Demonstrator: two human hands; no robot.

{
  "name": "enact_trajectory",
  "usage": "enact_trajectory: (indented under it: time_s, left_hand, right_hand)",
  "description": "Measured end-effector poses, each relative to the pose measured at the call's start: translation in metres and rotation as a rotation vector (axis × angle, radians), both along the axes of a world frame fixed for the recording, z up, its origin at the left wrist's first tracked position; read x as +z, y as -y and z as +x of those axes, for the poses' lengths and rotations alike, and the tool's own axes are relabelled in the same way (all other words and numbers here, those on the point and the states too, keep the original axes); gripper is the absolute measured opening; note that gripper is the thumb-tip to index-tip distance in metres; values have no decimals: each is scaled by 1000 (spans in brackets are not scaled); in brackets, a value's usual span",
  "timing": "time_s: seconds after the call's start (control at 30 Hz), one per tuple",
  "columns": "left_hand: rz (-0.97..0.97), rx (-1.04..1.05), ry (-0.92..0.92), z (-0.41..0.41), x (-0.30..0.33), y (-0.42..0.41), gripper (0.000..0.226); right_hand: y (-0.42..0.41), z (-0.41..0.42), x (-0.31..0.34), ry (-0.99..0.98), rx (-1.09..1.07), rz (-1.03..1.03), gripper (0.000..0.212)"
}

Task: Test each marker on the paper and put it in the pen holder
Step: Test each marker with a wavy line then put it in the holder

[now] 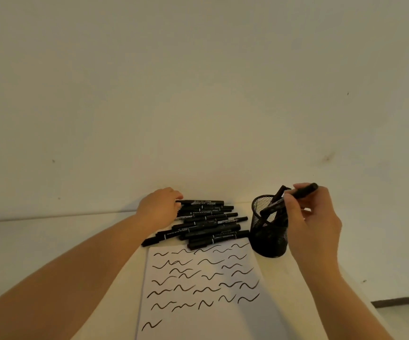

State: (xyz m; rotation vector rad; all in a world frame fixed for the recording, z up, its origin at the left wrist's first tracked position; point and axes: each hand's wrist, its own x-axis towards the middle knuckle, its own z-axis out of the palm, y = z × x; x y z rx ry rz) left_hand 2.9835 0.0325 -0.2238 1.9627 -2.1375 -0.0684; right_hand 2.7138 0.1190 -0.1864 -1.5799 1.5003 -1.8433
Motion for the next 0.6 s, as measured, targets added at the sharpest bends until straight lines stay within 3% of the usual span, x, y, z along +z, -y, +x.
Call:
enact_trajectory:
  time_s: [0.1, 0.37, 0.6]
  left_hand:
    - [23, 11, -1, 0, -15, 10, 37]
    - [45, 51, 8, -1, -28, 28, 34]
    - [26, 100, 13, -2, -36, 31, 26]
  right_hand:
    - [6, -2, -8, -124, -33, 70, 16]
    - [16, -1, -21, -419, -93, 160, 56]
    - [18, 4, -30, -564, -90, 156, 30]
